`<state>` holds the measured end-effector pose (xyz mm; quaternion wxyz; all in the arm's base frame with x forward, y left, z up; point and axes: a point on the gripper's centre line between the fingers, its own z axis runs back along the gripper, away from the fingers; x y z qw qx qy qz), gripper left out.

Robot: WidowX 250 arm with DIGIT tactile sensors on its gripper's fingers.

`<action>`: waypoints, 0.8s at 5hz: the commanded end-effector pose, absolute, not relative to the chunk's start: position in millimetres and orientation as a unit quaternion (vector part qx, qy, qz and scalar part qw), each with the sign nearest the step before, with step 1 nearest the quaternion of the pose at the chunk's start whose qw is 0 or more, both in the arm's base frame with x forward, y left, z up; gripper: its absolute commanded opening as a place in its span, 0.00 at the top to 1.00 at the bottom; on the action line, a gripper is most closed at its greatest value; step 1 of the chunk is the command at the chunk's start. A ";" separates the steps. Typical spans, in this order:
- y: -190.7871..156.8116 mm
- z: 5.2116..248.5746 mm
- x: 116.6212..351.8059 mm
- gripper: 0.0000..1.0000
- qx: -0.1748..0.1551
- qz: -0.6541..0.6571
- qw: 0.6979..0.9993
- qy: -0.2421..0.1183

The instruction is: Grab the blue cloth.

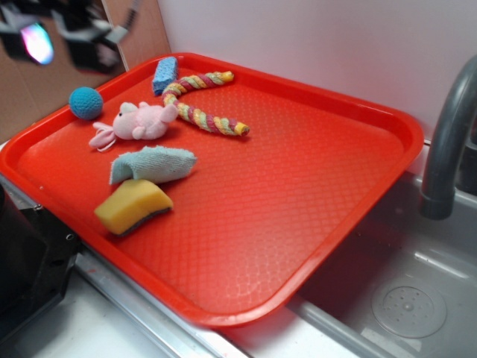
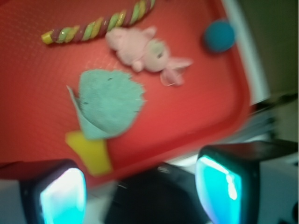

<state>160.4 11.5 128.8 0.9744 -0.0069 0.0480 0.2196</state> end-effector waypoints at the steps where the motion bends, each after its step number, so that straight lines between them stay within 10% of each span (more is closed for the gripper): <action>1: -7.7 39.8 183.5 0.00 -0.045 0.172 0.984 0.026; 2: -23.7 25.0 185.6 0.00 -0.060 0.112 0.992 0.022; 3: -42.7 10.8 133.3 0.26 -0.089 0.059 0.993 0.055; 4: -31.0 22.4 155.2 1.00 -0.091 0.064 0.992 0.059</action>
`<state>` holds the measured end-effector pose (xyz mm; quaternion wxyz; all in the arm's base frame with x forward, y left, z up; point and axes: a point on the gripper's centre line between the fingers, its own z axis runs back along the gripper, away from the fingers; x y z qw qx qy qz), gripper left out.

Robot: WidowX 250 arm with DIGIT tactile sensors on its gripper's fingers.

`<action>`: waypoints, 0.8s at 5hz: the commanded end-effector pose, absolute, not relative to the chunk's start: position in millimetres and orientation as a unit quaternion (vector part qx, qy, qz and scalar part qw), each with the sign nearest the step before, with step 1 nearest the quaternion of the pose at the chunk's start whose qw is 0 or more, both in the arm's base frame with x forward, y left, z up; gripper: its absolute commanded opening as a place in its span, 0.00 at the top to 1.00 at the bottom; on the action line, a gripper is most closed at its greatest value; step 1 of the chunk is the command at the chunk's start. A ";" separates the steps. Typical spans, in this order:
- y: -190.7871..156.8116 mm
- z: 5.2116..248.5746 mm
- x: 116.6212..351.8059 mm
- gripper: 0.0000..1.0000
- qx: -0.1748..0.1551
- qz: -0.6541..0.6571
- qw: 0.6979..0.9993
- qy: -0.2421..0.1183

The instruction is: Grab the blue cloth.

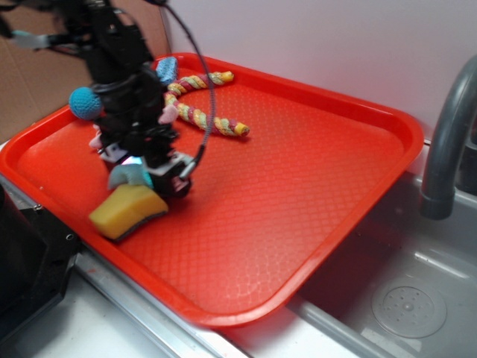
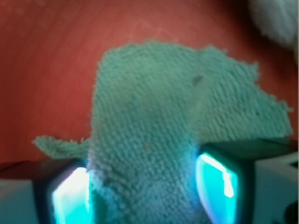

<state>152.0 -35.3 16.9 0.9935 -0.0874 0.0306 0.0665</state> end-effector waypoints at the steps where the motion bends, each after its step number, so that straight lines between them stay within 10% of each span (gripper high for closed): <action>1: -10.4 40.5 201.8 1.00 -0.087 0.062 0.991 0.078; 4: 11.1 92.2 203.2 1.00 -0.035 0.102 0.993 0.042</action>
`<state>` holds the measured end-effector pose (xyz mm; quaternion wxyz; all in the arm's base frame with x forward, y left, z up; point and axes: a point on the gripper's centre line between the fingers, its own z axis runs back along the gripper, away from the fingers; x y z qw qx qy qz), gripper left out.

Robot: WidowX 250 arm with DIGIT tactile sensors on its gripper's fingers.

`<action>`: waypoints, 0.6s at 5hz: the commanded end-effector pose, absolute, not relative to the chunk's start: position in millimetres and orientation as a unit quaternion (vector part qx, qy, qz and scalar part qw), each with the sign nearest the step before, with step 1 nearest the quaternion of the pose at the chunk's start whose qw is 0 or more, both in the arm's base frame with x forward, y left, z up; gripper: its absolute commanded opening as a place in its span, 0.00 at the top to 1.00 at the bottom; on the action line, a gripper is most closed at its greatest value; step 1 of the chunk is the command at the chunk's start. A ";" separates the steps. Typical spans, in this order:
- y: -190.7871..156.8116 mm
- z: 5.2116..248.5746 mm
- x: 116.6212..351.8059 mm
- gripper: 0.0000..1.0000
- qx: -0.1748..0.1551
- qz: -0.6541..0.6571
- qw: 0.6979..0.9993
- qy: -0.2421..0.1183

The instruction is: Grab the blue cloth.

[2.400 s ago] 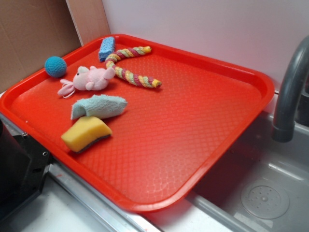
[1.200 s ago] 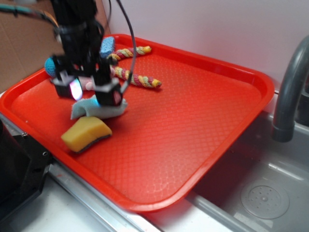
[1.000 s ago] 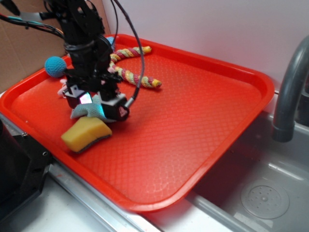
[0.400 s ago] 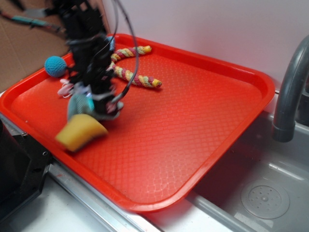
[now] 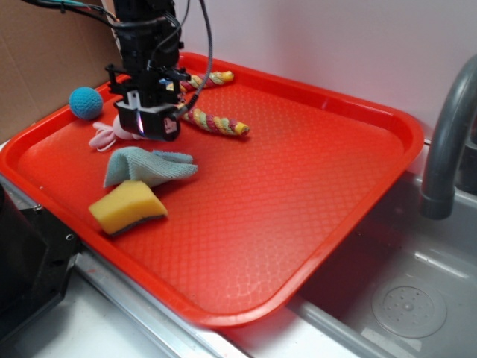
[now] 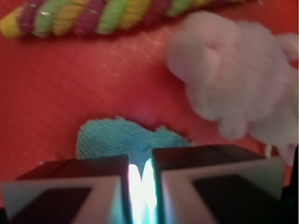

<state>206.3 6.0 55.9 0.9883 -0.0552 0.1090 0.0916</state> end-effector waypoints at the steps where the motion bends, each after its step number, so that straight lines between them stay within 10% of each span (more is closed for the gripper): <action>1: 11.9 104.9 192.9 0.00 -0.043 0.096 0.994 0.014; 3: -12.6 85.8 166.2 0.00 -0.065 0.106 0.992 0.028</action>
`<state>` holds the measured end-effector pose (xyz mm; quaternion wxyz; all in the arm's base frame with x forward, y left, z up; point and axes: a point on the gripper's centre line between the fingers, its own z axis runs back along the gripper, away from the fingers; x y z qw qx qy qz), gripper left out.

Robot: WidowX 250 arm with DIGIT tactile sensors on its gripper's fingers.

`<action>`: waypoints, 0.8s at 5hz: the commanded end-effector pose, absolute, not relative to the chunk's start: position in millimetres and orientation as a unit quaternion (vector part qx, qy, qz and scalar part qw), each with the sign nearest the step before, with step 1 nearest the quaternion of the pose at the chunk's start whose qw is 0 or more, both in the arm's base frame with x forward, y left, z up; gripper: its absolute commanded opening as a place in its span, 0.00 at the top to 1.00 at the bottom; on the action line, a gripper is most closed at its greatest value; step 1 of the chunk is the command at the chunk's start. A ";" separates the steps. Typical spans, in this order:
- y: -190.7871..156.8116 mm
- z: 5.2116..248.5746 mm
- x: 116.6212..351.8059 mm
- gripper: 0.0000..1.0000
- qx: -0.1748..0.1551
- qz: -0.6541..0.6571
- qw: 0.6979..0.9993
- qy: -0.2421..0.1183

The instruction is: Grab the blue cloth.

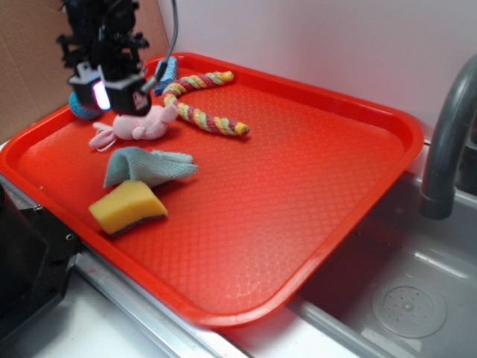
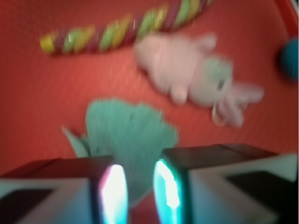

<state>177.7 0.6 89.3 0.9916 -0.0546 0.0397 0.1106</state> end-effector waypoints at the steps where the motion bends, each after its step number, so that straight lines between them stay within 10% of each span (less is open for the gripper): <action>1: -23.8 72.0 161.0 0.00 -0.075 0.094 0.993 0.022; 3: -32.0 39.5 166.7 0.00 -0.057 0.081 0.994 0.051; 4: -29.6 35.9 168.9 0.40 -0.048 0.081 0.994 0.054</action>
